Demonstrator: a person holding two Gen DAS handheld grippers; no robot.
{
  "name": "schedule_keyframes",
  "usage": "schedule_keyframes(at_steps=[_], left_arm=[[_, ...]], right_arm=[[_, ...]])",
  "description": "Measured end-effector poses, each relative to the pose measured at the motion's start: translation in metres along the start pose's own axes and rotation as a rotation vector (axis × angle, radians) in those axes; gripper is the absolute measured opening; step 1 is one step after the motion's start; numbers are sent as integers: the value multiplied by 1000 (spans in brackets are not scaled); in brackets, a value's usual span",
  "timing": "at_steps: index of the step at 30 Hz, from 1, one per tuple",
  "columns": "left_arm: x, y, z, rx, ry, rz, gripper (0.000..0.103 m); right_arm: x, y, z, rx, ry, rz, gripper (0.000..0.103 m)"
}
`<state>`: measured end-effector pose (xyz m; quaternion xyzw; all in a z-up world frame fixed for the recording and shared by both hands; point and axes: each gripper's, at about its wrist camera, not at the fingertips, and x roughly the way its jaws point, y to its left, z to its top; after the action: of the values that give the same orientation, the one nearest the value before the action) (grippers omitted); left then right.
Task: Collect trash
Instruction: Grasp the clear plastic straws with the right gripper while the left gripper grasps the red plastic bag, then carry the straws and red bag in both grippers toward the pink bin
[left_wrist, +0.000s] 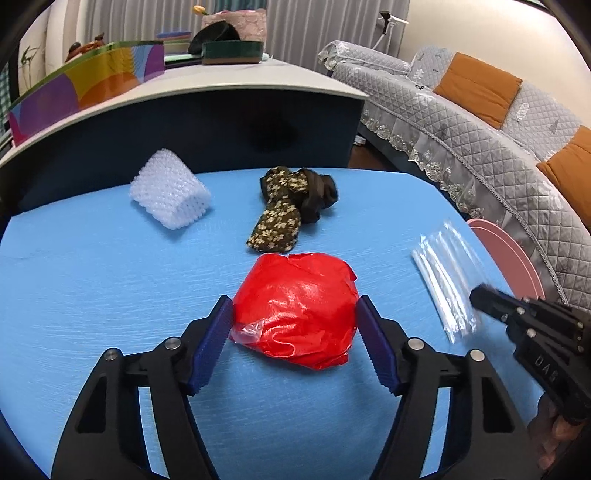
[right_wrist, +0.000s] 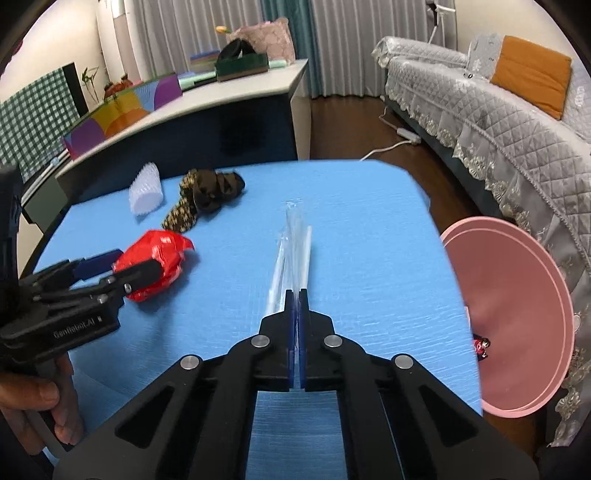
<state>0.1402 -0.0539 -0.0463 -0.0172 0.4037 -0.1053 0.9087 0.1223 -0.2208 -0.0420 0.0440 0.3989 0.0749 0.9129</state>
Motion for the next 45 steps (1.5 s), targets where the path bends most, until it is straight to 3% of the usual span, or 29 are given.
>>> schedule_keyframes(at_steps=[7,24,37,45], left_arm=[[-20,-6,0,13,-41,12,65],[-79,-37,-4,37,-231,38,65],[-94,-75,3,41,-267,36,65],[-81,-107,13,55,-261,20,65]], right_arm=[[-26,-5,4,10,-55,-22,1],[-97,-33,5,19,-198,-101,1],[-146,-89,12,77,-305,-202,1],[-156,-117,17,69,-347,-259,1]])
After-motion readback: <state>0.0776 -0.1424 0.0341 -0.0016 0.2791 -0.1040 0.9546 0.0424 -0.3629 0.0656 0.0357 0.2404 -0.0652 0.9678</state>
